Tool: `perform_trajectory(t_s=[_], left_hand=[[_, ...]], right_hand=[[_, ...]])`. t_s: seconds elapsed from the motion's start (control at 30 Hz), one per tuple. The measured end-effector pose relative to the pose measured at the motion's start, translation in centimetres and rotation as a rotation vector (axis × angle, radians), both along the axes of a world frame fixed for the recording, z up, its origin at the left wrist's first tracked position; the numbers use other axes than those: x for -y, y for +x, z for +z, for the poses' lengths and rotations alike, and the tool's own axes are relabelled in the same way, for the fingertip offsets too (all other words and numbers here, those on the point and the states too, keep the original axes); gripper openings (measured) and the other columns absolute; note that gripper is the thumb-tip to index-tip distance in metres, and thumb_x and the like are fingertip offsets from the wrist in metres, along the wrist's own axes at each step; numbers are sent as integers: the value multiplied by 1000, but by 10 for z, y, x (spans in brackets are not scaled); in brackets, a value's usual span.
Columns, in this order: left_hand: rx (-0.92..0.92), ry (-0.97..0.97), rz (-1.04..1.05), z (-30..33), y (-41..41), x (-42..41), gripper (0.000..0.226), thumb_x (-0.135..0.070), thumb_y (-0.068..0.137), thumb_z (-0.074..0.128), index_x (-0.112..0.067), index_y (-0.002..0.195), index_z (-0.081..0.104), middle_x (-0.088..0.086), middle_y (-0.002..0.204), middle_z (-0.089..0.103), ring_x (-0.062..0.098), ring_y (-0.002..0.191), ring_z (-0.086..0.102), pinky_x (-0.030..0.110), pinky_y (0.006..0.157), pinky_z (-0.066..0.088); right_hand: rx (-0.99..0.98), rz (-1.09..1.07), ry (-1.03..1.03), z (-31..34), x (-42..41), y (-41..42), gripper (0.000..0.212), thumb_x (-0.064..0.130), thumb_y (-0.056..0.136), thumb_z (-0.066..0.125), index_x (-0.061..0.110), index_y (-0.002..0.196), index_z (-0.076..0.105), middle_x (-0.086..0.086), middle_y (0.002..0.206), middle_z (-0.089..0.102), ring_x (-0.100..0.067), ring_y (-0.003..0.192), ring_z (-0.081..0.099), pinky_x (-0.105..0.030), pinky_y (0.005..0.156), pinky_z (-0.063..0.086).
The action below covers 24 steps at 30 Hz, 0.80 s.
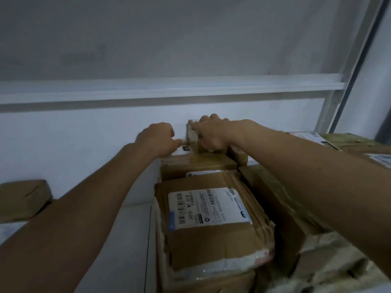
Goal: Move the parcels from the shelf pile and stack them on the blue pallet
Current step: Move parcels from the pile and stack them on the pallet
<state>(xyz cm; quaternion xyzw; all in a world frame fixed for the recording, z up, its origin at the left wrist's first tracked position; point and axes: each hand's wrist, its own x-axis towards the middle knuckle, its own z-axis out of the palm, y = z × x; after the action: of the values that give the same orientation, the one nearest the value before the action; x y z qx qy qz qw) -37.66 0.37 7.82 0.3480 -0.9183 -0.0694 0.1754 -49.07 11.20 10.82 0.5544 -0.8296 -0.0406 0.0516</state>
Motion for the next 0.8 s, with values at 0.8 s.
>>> perform_trajectory(t_s=[0.8], left_hand=[[251, 175, 551, -33, 305, -141, 44, -48, 90, 56, -16, 120, 58, 1, 123, 57, 20, 112, 53, 27, 86, 42]], right_hand=[[146, 528, 60, -41, -56, 259, 57, 35, 96, 47, 20, 147, 26, -9, 150, 27, -32, 139, 21, -47, 109, 26]])
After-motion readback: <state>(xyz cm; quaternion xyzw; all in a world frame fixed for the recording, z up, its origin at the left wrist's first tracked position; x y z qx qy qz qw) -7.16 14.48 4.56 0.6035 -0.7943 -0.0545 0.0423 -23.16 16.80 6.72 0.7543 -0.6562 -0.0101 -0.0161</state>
